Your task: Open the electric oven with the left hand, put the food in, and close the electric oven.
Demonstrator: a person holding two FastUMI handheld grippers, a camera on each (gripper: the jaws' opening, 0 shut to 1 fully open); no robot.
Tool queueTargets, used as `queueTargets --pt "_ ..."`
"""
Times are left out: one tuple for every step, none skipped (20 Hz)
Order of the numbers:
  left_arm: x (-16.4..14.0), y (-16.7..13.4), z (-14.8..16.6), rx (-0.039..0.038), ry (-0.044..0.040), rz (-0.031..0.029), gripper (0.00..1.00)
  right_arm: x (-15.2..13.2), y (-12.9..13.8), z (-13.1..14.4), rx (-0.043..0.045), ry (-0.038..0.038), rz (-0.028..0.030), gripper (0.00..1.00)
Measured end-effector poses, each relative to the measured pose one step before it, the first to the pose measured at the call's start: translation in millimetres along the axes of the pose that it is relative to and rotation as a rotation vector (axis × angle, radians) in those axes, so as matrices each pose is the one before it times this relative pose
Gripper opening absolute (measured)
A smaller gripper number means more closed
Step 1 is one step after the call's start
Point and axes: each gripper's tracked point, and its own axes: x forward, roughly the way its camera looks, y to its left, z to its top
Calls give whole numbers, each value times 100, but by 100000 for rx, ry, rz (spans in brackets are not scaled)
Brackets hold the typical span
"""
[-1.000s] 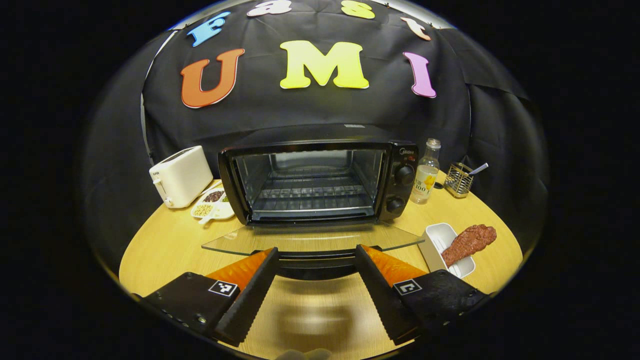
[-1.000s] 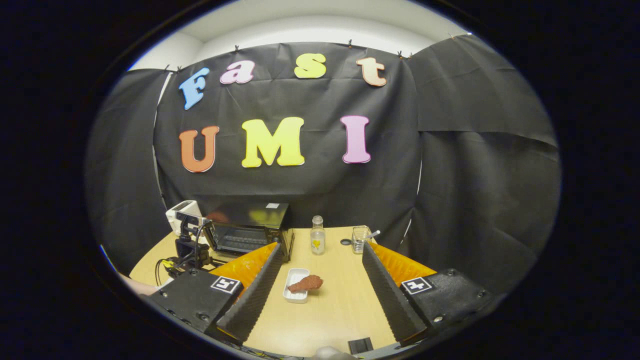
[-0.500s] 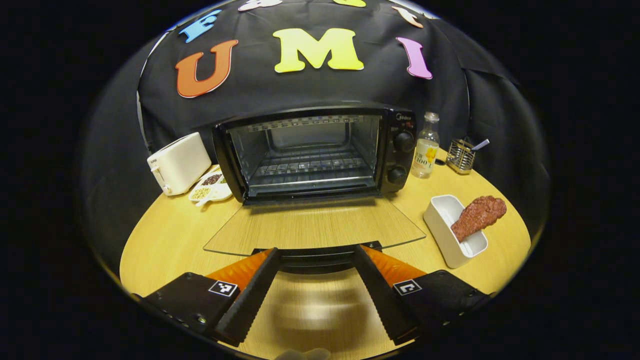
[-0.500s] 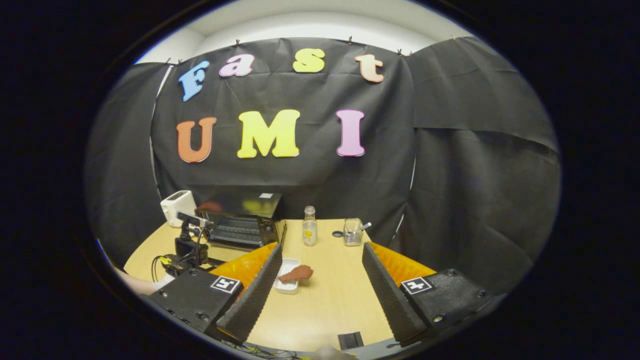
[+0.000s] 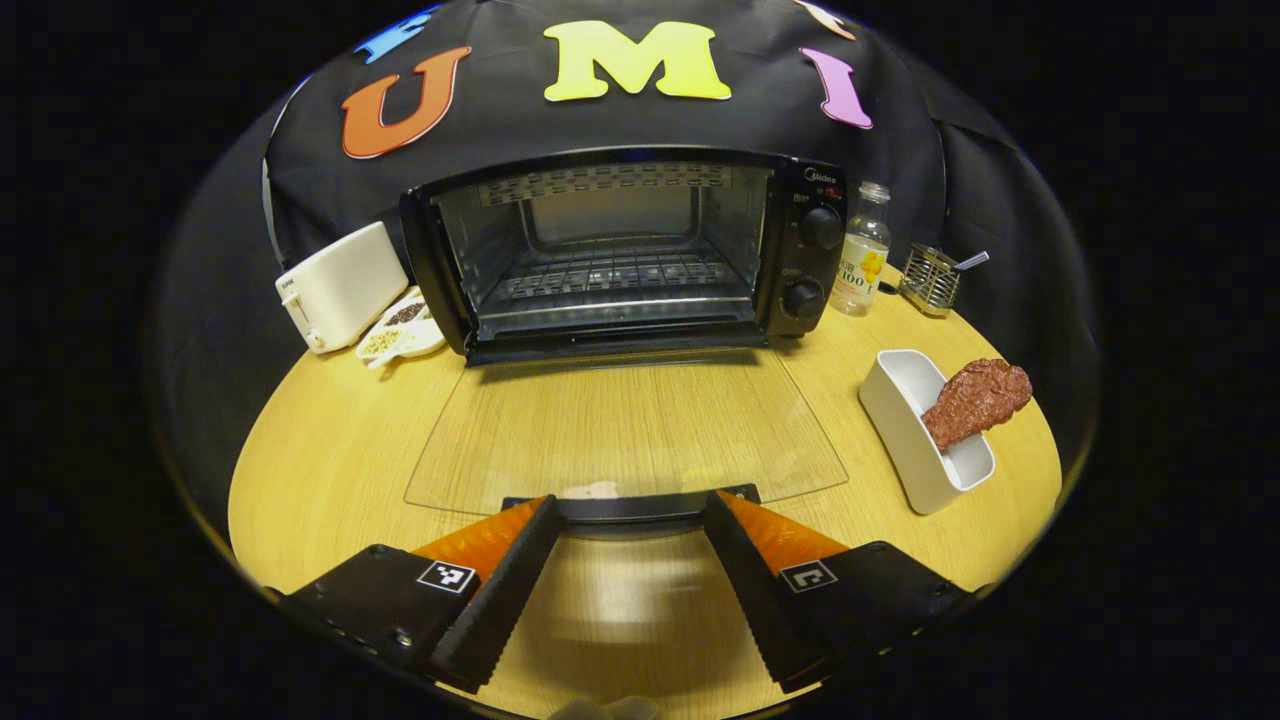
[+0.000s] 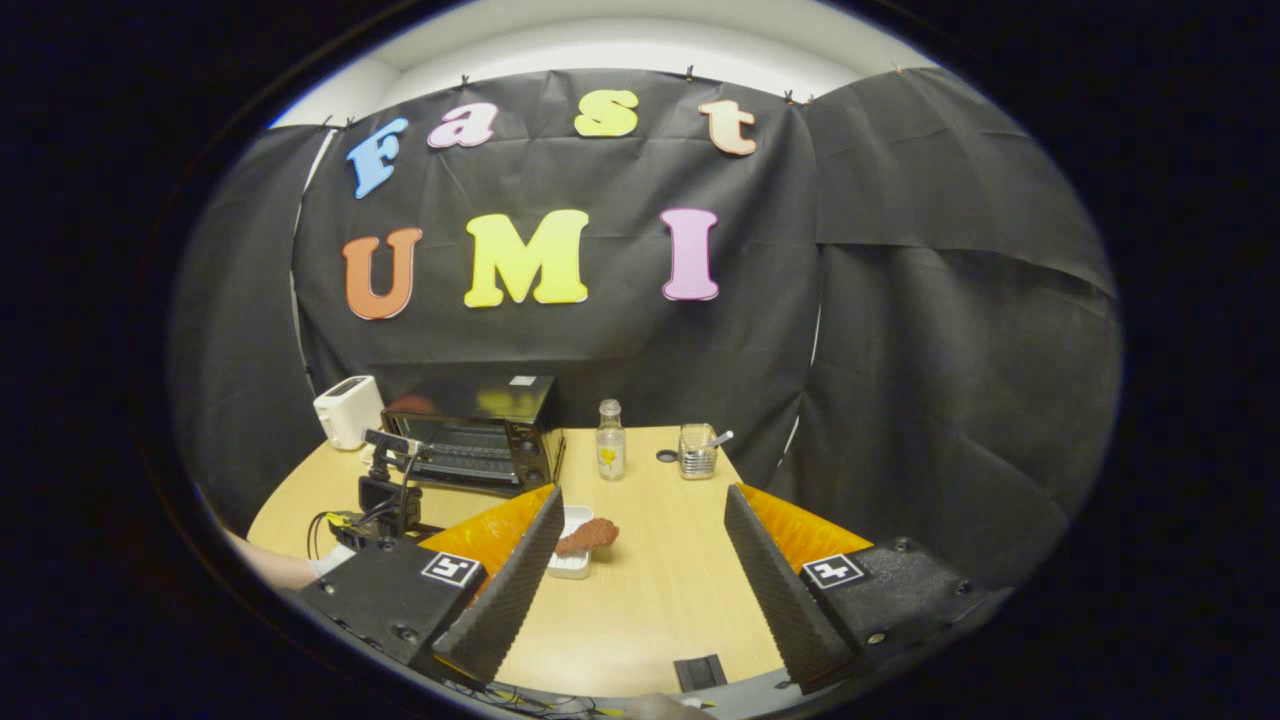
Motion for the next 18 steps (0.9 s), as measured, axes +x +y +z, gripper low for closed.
queueTargets --pt "-74 88 103 -393 -789 80 95 41 99 -161 385 220 45 100" --pt "-98 232 283 516 -1885 1149 95 123 41 -165 338 304 45 100" --pt "-324 353 535 1263 -2726 1114 100 41 56 15 333 -130 215 100" --pt "-319 530 617 1353 -3241 1671 97 144 -23 -50 147 11 132 100" --pt "-368 337 758 810 -2890 519 97 243 -62 15 -211 -128 354 100" --pt "-549 277 664 590 -2894 345 97 455 -179 -190 -475 66 -100 100" --pt "-819 469 737 595 -2836 597 97 514 -184 -42 -509 202 271 100" --pt "-849 291 898 -243 -3273 -320 97 769 -125 -453 -375 1068 929 100" --pt "-1021 285 858 -529 -2712 -352 97 932 85 -512 -259 2110 1773 100" --pt "-1241 -57 807 -1351 -2670 -1412 97 1038 36 -465 203 1436 1932 100" --pt "-1328 183 1117 -1674 -3264 -259 97 1161 -36 -409 157 1293 1785 100" --pt "-1305 5 1039 -1877 -3463 -1276 97 1498 45 -597 -216 1483 2255 100" --pt "-1491 4 798 -1409 -2203 -331 97 1644 103 -760 -323 2298 2125 100" --pt "-1222 180 637 -890 -1695 914 97 1763 -50 -871 183 2732 1889 100" --pt "-1349 5 665 -1162 -1535 1105 97 1784 137 -831 622 3015 3045 99" --pt "-1174 383 722 -1187 -1113 1743 96 1942 347 -931 661 3358 3757 98" --pt "-1038 131 445 -1862 -221 1298 97 2094 -34 -862 743 3599 3083 93" --pt "-1063 42 556 -1716 -142 1256 97 2037 95 -648 1014 3480 3522 92"
